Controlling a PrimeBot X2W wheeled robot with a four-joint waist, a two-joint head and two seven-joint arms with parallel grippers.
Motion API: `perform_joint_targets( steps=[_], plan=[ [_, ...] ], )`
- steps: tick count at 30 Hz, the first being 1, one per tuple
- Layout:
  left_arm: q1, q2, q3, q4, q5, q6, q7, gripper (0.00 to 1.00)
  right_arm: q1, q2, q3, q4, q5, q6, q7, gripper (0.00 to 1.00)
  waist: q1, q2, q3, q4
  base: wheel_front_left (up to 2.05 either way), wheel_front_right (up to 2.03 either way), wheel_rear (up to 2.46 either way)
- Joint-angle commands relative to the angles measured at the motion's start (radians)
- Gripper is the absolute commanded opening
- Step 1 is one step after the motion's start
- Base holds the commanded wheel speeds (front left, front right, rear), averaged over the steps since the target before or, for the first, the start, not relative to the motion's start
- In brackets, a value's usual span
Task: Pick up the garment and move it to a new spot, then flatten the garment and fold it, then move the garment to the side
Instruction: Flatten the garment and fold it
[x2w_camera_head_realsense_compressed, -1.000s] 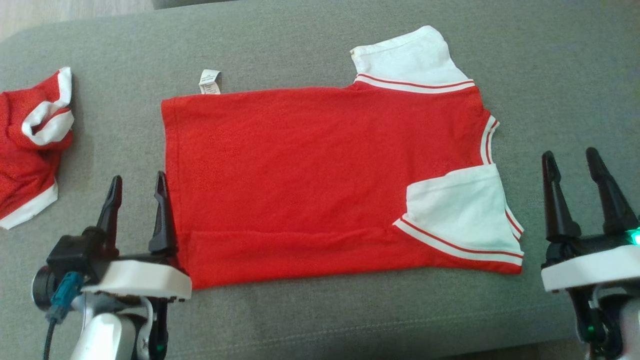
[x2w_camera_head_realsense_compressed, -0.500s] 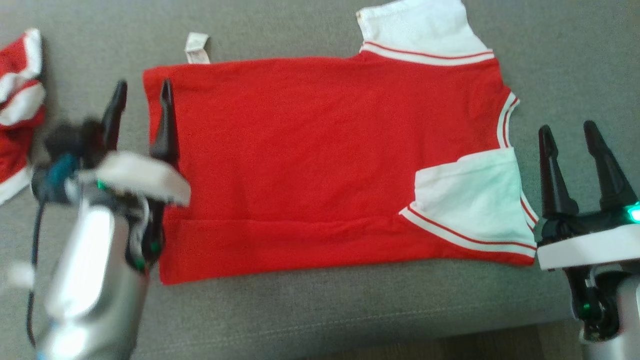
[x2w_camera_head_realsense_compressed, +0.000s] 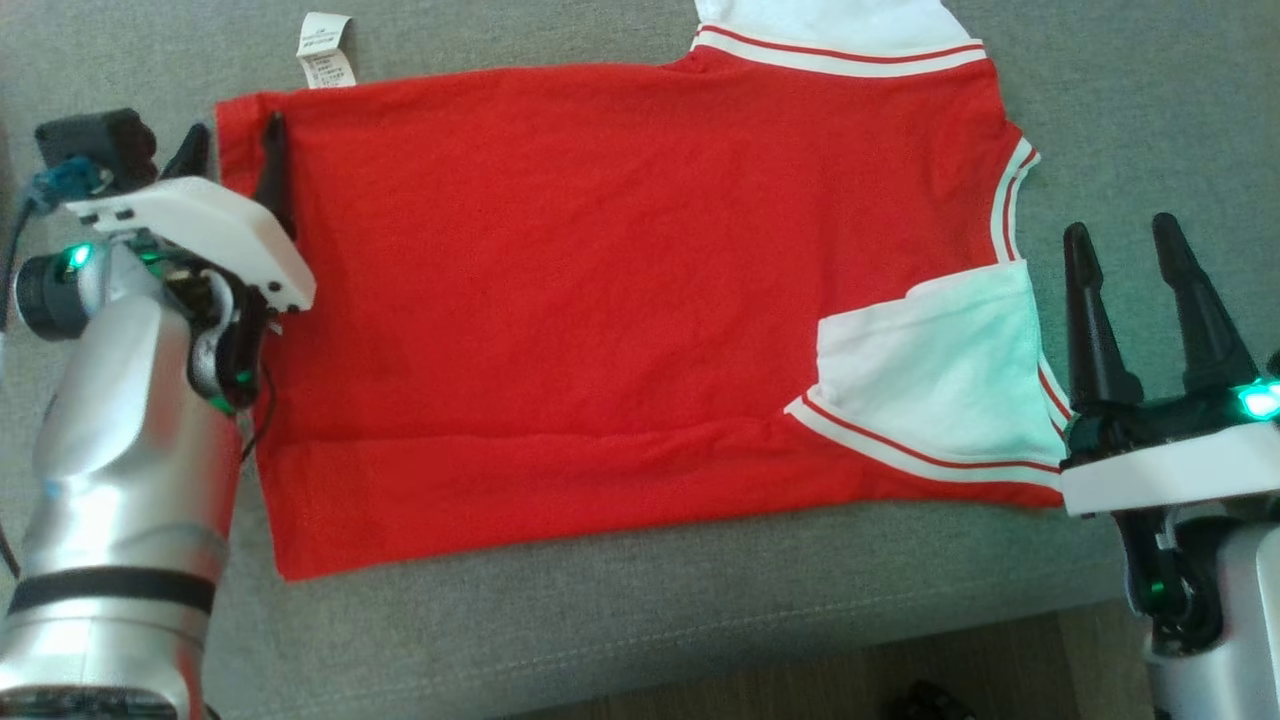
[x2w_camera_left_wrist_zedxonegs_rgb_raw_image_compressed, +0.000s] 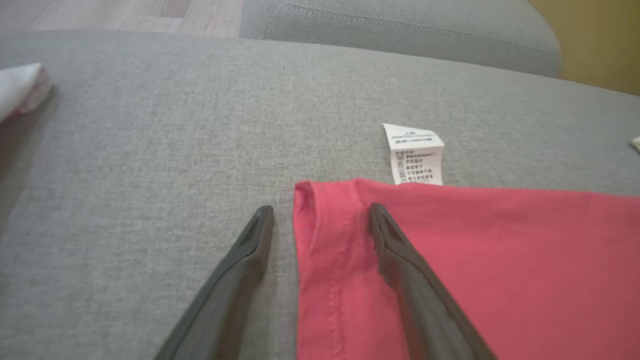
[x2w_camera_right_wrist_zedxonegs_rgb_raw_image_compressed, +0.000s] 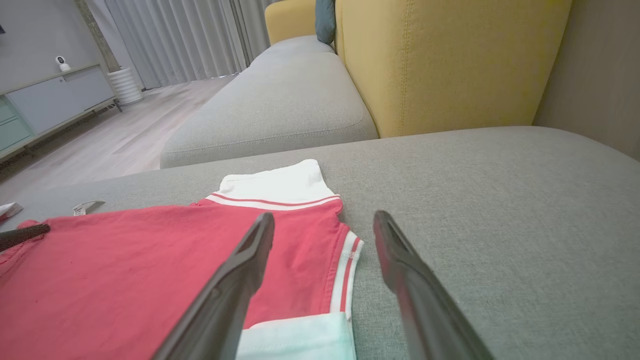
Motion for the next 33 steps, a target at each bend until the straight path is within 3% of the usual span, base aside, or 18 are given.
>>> perform_joint_targets(
  steps=[1, 4, 5, 6, 7, 14, 19, 26, 33],
  plan=[
    [-0.046, 0.047, 0.034, 0.001, -0.007, -0.005, 0.008, 1.0, -0.004, -0.016, 0.021, -0.027, 0.01, -0.001, -0.005, 1.0, -0.0001, 0.0, 0.0, 0.002, 0.0, 0.0, 0.0],
    [-0.065, 0.048, 0.023, 0.045, -0.009, -0.019, 0.035, 1.0, -0.005, -0.018, 0.025, -0.021, 0.015, -0.001, -0.003, 1.0, -0.0001, 0.0, -0.001, 0.002, 0.0, 0.0, 0.0],
    [-0.07, 0.05, 0.017, 0.055, -0.008, -0.025, 0.042, 0.92, -0.006, -0.019, 0.025, -0.02, 0.016, -0.001, -0.003, 1.0, -0.0001, 0.0, -0.001, 0.002, 0.0, 0.0, 0.0],
    [-0.075, 0.052, 0.012, 0.064, -0.007, -0.032, 0.048, 0.41, -0.007, -0.019, 0.026, -0.018, 0.018, -0.001, -0.002, 1.0, -0.0001, 0.0, -0.001, 0.002, 0.0, 0.0, 0.0],
    [-0.08, 0.054, 0.007, 0.072, -0.007, -0.04, 0.051, 0.02, -0.008, -0.021, 0.028, -0.017, 0.017, -0.001, 0.001, 1.0, -0.0001, 0.0, -0.001, 0.003, 0.0, 0.0, 0.0],
    [-0.107, 0.057, -0.019, 0.094, 0.008, -0.054, 0.025, 0.0, -0.05, -0.056, 0.026, 0.024, 0.03, -0.001, 0.025, 1.0, -0.0001, 0.0, -0.001, 0.011, 0.0, 0.0, 0.0],
    [-0.128, 0.033, -0.036, 0.101, 0.011, -0.058, -0.006, 0.0, -0.149, -0.142, 0.004, 0.131, 0.053, -0.001, 0.03, 1.0, -0.0001, 0.0, 0.012, 0.05, 0.0, 0.0, 0.0],
    [-0.177, -0.02, -0.078, 0.1, 0.028, -0.07, -0.047, 0.0, -0.346, -0.232, 0.018, 0.292, 0.109, -0.001, 0.061, 1.0, -0.0001, 0.0, 0.079, 0.123, 0.0, 0.0, 0.0],
    [-0.243, -0.076, -0.121, 0.105, 0.044, -0.084, -0.097, 0.0, -0.622, -0.306, 0.129, 0.507, 0.179, -0.001, 0.134, 1.0, -0.0001, 0.0, 0.152, 0.192, 0.0, 0.0, 0.0]
  ],
)
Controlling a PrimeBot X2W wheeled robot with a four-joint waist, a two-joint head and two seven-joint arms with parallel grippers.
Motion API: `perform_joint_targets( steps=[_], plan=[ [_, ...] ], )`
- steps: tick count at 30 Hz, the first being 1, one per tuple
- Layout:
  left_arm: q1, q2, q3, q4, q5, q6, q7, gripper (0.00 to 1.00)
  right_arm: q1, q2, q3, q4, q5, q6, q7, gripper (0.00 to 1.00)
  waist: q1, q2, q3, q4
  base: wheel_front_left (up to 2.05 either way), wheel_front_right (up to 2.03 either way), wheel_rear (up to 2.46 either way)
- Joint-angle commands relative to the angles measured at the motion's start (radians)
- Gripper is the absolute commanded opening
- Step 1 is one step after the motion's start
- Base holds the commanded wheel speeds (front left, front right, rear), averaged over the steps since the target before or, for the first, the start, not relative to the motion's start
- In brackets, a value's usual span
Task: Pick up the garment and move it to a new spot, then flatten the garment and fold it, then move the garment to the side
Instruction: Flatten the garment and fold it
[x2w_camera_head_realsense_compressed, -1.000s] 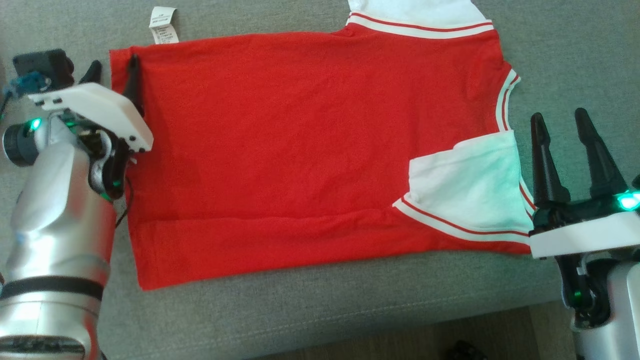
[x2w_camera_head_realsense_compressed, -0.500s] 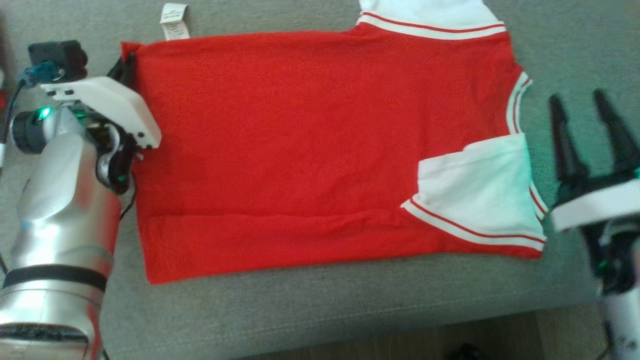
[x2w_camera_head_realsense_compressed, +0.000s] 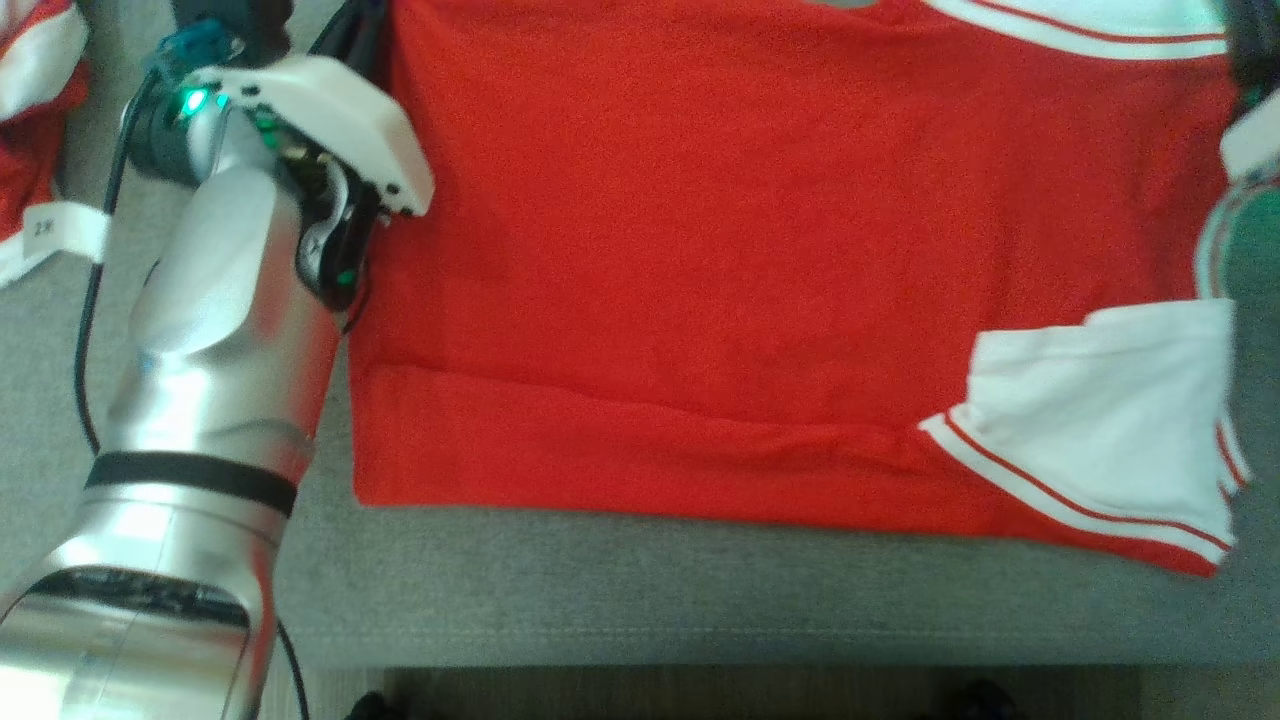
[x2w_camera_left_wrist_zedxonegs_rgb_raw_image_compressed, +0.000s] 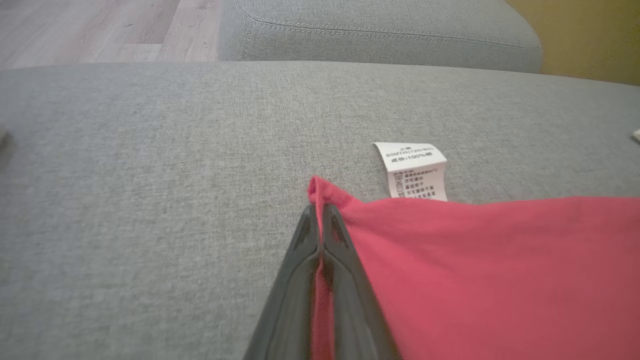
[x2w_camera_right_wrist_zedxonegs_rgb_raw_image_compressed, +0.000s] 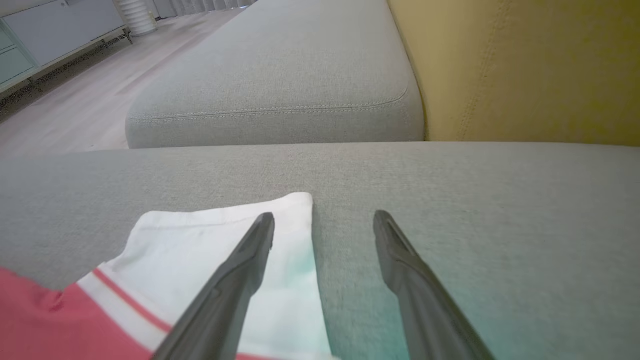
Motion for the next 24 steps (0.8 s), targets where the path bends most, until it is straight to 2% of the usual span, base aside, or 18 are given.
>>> perform_joint_targets(
  steps=[1, 10, 19, 20, 22, 23, 24],
  plan=[
    [-0.036, 0.022, 0.013, -0.018, 0.008, -0.006, -0.01, 0.0, -0.041, -0.03, 0.03, 0.011, 0.021, -0.001, 0.016, 1.0, 0.0, 0.0, 0.037, 0.038, 0.0, 0.0, 0.0],
    [-0.076, -0.015, -0.028, -0.016, 0.008, -0.02, -0.05, 0.0, -0.281, -0.097, 0.163, 0.218, 0.101, -0.001, 0.152, 1.0, 0.0, 0.0, 0.06, 0.081, 0.0, 0.0, 0.0],
    [-0.091, -0.029, -0.044, -0.004, -0.009, -0.023, -0.068, 0.0, -0.387, -0.126, 0.286, 0.325, 0.152, -0.001, 0.264, 1.0, 0.0, 0.0, 0.075, 0.1, 0.0, 0.0, 0.0],
    [-0.091, -0.03, -0.045, -0.002, -0.013, -0.024, -0.069, 0.0, -0.392, -0.128, 0.298, 0.328, 0.161, -0.001, 0.267, 0.75, 0.0, 0.0, 0.075, 0.101, 0.0, 0.0, 0.0],
    [-0.093, -0.032, -0.047, 0.004, -0.019, -0.026, -0.072, 0.0, -0.398, -0.133, 0.317, 0.333, 0.178, -0.001, 0.265, 0.07, 0.0, 0.0, 0.074, 0.102, 0.0, 0.0, 0.0],
    [-0.093, -0.033, -0.047, 0.006, -0.024, -0.028, -0.074, 0.0, -0.398, -0.137, 0.327, 0.334, 0.186, -0.001, 0.261, 0.0, 0.0, 0.0, 0.073, 0.102, 0.0, 0.0, 0.0],
    [-0.092, -0.034, -0.046, 0.008, -0.028, -0.029, -0.079, 0.0, -0.397, -0.139, 0.335, 0.334, 0.197, -0.001, 0.255, 0.0, 0.0, 0.0, 0.071, 0.101, 0.0, 0.0, 0.0]
  ],
)
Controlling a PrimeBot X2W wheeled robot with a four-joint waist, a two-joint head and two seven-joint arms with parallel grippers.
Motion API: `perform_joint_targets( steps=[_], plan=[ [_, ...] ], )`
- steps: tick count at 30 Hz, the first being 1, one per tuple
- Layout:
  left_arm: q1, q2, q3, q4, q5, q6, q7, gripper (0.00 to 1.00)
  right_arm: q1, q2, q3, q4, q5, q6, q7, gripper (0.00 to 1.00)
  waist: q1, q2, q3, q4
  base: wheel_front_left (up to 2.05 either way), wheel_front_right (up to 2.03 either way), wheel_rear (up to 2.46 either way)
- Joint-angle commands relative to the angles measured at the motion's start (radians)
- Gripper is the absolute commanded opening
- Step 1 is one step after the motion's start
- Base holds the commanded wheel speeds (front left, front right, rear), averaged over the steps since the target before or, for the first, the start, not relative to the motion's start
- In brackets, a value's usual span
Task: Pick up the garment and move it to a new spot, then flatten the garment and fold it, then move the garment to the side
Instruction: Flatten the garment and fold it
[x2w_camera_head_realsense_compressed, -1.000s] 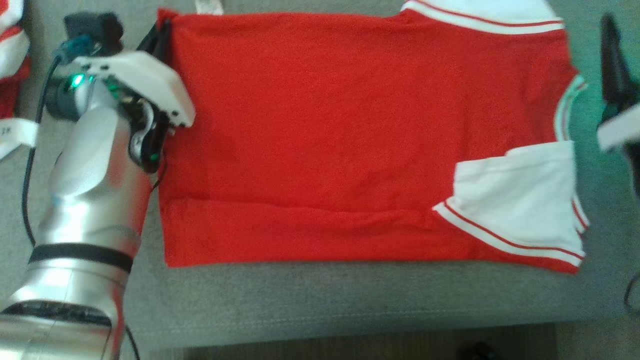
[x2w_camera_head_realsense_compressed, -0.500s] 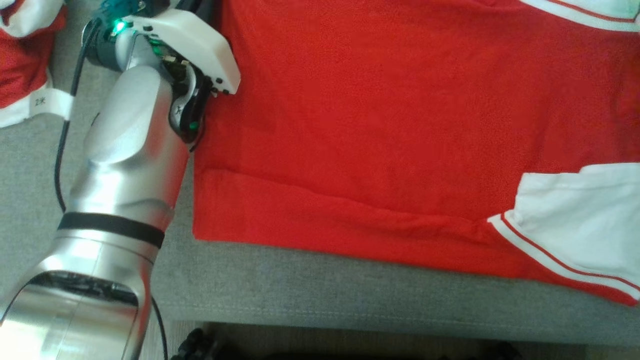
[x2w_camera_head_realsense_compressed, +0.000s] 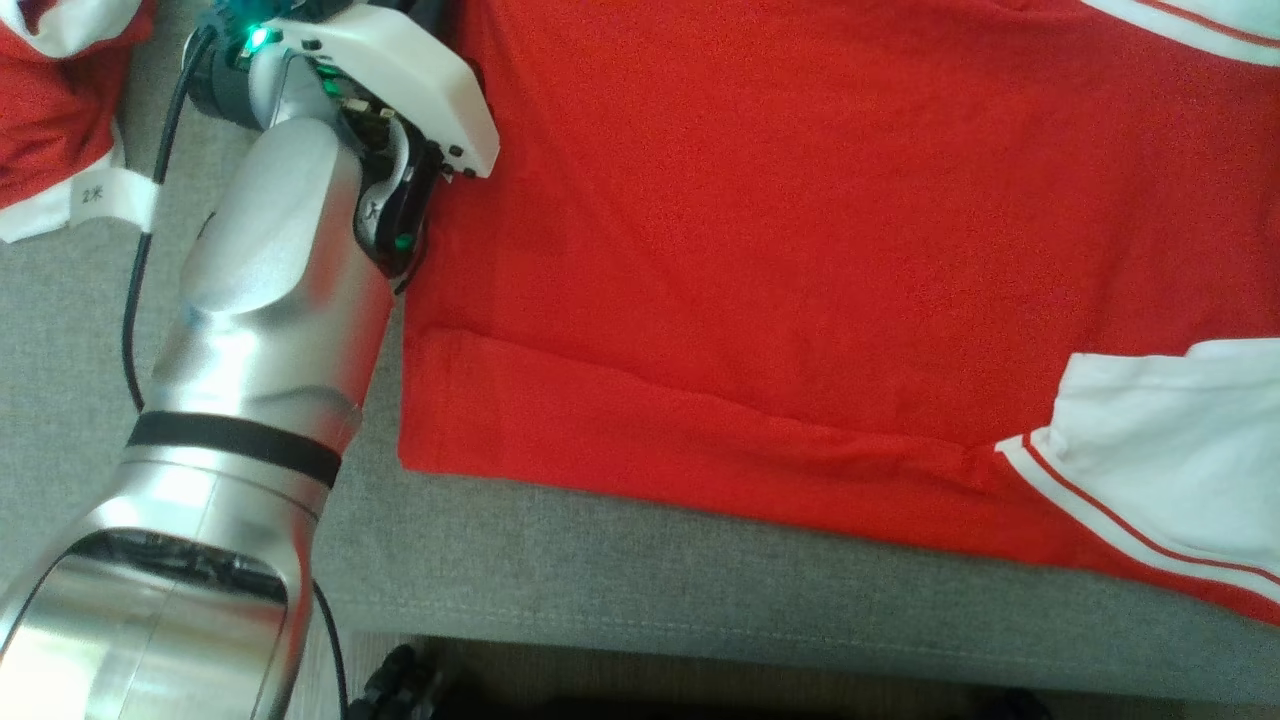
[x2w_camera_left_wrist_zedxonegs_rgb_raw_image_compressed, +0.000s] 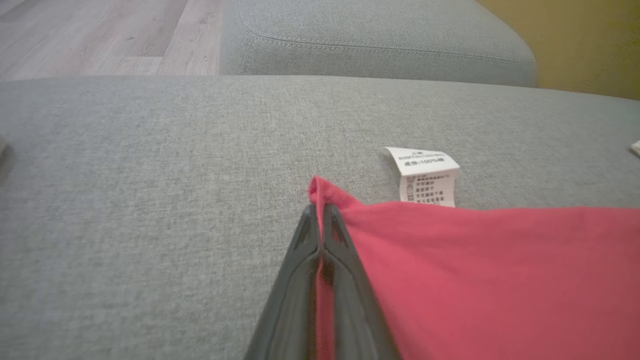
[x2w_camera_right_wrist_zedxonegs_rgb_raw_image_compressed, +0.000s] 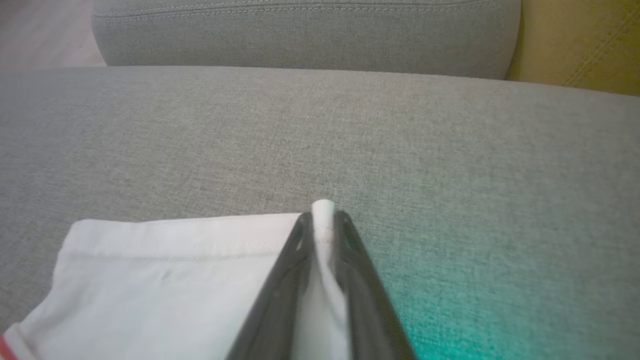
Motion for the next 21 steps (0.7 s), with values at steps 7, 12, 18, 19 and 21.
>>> perform_joint_targets(
  steps=[7, 12, 18, 19, 21],
  plan=[
    [0.007, 0.047, 0.025, -0.009, -0.018, -0.009, -0.039, 0.0, 0.033, -0.057, 0.045, -0.1, 0.061, -0.001, -0.176, 0.0, 0.0, 0.0, -0.046, -0.021, 0.0, 0.0, 0.0],
    [0.04, 0.074, 0.031, -0.038, -0.025, -0.01, -0.053, 0.0, 0.081, -0.096, 0.051, -0.19, 0.103, -0.001, -0.272, 0.0, 0.0, 0.0, -0.088, -0.044, 0.0, 0.0, 0.0],
    [0.08, 0.105, 0.032, -0.098, -0.024, -0.003, -0.06, 0.0, 0.146, -0.126, 0.053, -0.284, 0.121, -0.001, -0.321, 0.0, 0.0, 0.0, -0.115, -0.063, 0.0, 0.0, 0.0],
    [0.09, 0.113, 0.033, -0.113, -0.023, 0.001, -0.061, 0.0, 0.161, -0.129, 0.053, -0.302, 0.123, -0.001, -0.33, 0.0, 0.0, 0.0, -0.121, -0.067, 0.0, 0.0, 0.0],
    [0.113, 0.126, 0.036, -0.144, -0.025, 0.007, -0.062, 0.0, 0.194, -0.132, 0.046, -0.337, 0.132, -0.001, -0.343, 0.0, 0.0, 0.0, -0.133, -0.075, 0.0, 0.0, 0.0]
  ],
)
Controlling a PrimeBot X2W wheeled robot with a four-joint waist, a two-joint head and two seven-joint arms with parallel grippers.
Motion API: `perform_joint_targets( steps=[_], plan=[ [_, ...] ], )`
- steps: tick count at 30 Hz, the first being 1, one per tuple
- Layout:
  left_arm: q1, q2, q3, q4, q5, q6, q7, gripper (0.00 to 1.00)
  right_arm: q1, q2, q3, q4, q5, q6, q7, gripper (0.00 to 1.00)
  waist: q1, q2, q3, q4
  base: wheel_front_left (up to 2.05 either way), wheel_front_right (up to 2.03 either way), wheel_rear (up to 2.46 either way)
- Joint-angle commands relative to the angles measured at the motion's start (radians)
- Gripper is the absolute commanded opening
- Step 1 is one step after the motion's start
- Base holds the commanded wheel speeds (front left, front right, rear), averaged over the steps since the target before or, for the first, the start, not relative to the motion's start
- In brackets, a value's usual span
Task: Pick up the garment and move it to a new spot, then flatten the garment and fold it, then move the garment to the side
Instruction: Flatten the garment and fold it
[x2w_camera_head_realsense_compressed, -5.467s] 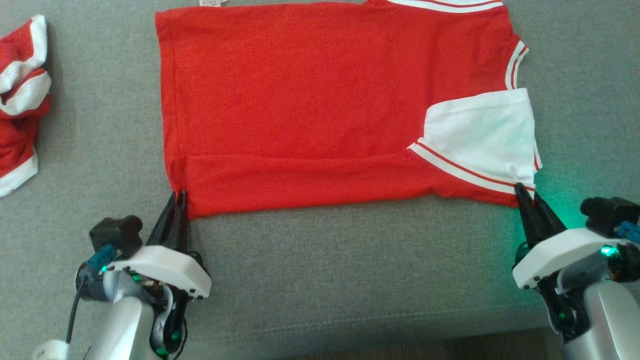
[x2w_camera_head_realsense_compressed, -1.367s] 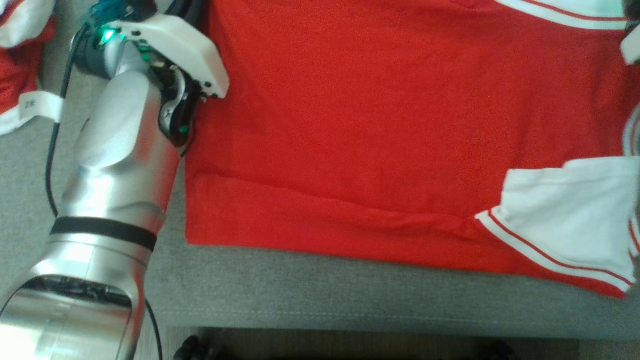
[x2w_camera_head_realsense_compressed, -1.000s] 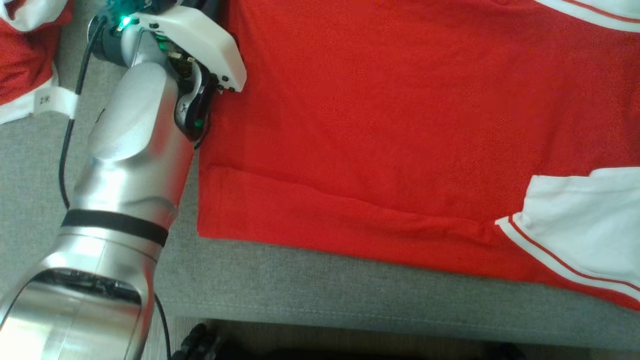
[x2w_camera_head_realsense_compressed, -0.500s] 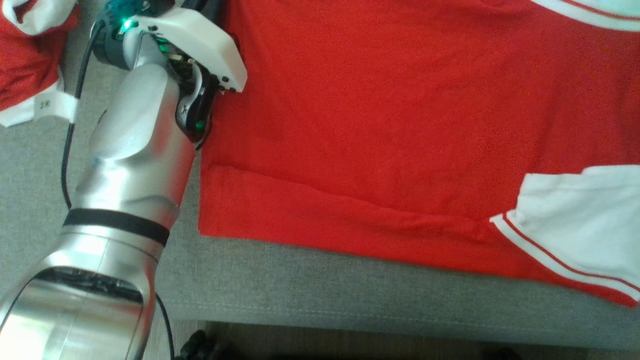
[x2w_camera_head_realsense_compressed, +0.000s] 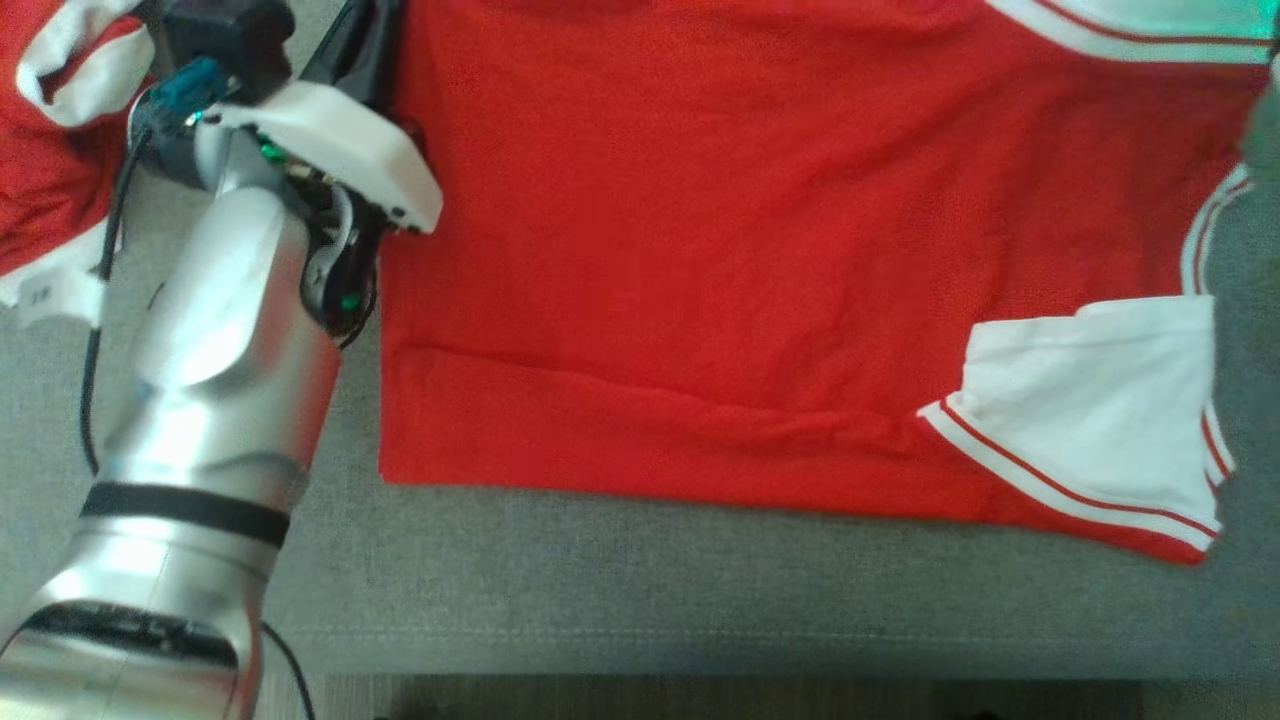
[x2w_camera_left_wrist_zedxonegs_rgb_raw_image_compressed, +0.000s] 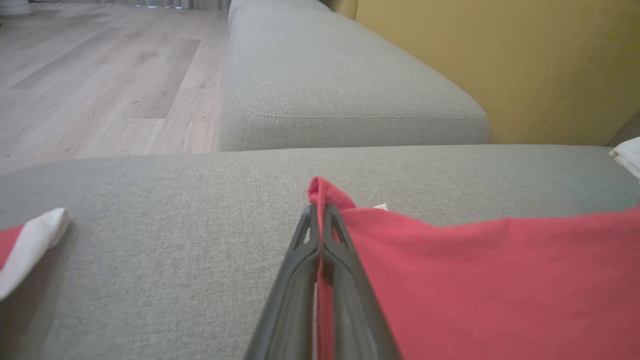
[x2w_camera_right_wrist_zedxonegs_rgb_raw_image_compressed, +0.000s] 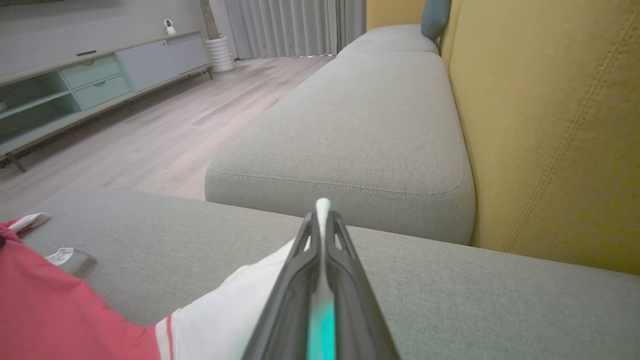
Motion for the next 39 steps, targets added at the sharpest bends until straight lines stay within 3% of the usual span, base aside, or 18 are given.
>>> perform_joint_targets(
  steps=[1, 12, 23, 35, 36, 37, 38, 39],
  plan=[
    [0.008, 0.054, 0.035, -0.051, -0.007, 0.007, -0.008, 0.0, 0.043, -0.031, -0.014, -0.046, 0.008, -0.001, -0.012, 0.0, 0.0, 0.0, -0.015, -0.012, 0.0, 0.0, 0.0],
    [0.247, 0.147, 0.066, -0.33, -0.054, 0.049, 0.044, 0.0, 0.381, 0.0, -0.098, -0.226, 0.017, -0.001, -0.015, 0.0, 0.0, 0.0, -0.082, -0.064, 0.0, 0.0, 0.0],
    [0.503, 0.217, 0.114, -0.572, -0.11, 0.121, 0.11, 0.0, 0.717, 0.134, -0.198, -0.358, 0.004, -0.001, -0.005, 0.0, 0.0, 0.0, -0.123, -0.101, 0.0, 0.0, 0.0],
    [0.682, 0.233, 0.136, -0.663, -0.165, 0.164, 0.153, 0.0, 0.89, 0.228, -0.298, -0.419, -0.039, -0.001, 0.049, 0.0, 0.0, 0.0, -0.144, -0.116, 0.0, 0.0, 0.0],
    [0.69, 0.231, 0.134, -0.659, -0.17, 0.165, 0.158, 0.05, 0.898, 0.234, -0.301, -0.423, -0.045, -0.001, 0.053, 0.0, 0.0, 0.0, -0.144, -0.116, 0.0, 0.0, 0.0],
    [0.696, 0.228, 0.13, -0.654, -0.176, 0.164, 0.165, 0.4, 0.904, 0.239, -0.304, -0.426, -0.053, -0.001, 0.056, 0.32, 0.0, 0.0, -0.144, -0.116, 0.0, 0.0, 0.0],
    [0.701, 0.224, 0.126, -0.648, -0.18, 0.162, 0.169, 0.56, 0.912, 0.246, -0.306, -0.428, -0.059, -0.001, 0.06, 0.84, 0.0, 0.0, -0.144, -0.116, 0.0, 0.0, 0.0],
    [0.705, 0.22, 0.124, -0.642, -0.183, 0.164, 0.171, 0.96, 0.92, 0.25, -0.309, -0.429, -0.073, -0.001, 0.063, 1.0, 0.0, 0.0, -0.145, -0.116, 0.0, 0.0, 0.0]
  ],
)
